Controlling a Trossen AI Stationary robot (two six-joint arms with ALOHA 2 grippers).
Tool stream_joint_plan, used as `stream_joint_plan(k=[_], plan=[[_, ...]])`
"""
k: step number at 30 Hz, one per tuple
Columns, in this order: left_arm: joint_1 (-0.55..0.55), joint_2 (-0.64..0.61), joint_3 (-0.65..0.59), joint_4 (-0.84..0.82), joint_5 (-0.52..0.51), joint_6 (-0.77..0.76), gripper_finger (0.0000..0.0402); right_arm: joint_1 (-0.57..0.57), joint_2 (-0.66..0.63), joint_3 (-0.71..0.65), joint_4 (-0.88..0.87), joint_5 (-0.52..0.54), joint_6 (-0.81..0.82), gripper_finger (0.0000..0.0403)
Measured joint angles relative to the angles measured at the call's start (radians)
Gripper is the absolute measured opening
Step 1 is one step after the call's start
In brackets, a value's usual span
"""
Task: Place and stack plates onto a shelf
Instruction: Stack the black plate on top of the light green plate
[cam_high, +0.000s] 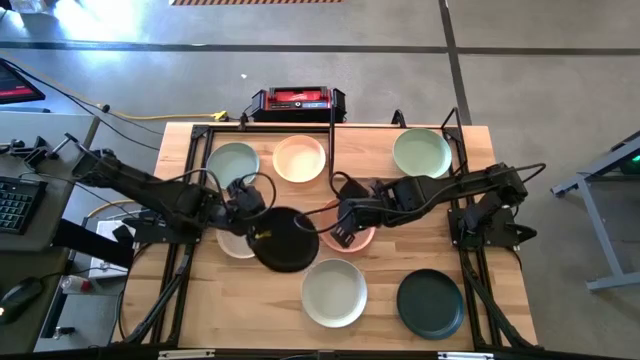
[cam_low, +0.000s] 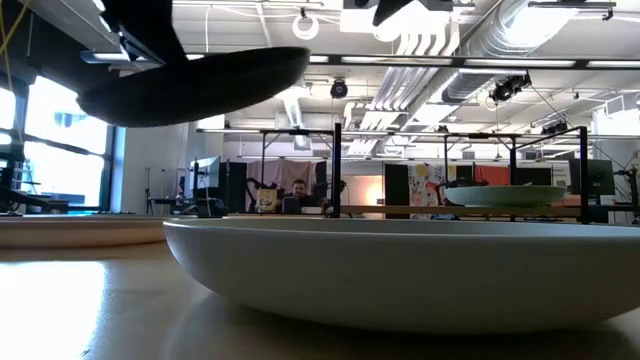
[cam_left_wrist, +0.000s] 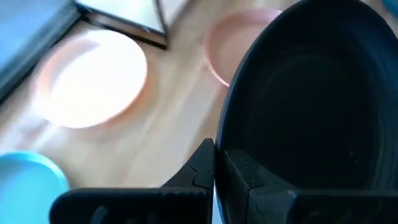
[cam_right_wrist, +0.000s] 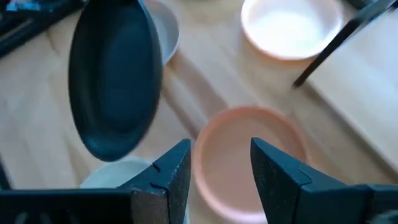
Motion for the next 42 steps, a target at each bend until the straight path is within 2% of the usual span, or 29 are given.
stream_joint_plan(k=[5, 12, 22, 29, 33, 42], plan=[[0.047, 0.001, 0.021, 0.017, -0.08, 0.013, 0.0001, -0.005, 0.0, 0.0, 0.032, 0.119, -0.052, 0.0145], [0.073, 0.001, 0.051, 0.038, -0.154, 0.016, 0.0001, -0.016, 0.006, 0.0, 0.136, 0.2, -0.154, 0.0144], [0.073, 0.001, 0.085, 0.051, -0.223, 0.017, 0.0001, -0.038, 0.036, 0.0, 0.172, 0.191, -0.171, 0.0144], [0.073, 0.001, 0.085, 0.137, -0.227, 0.062, 0.0001, -0.044, 0.048, 0.0, 0.173, 0.183, -0.171, 0.0142], [0.073, 0.001, 0.085, 0.143, -0.227, 0.096, 0.0001, -0.047, 0.047, 0.0, 0.173, 0.183, -0.17, 0.0115], [0.073, 0.001, 0.085, 0.142, -0.235, 0.103, 0.0005, -0.066, 0.047, 0.0, 0.17, 0.155, -0.153, 0.0008]])
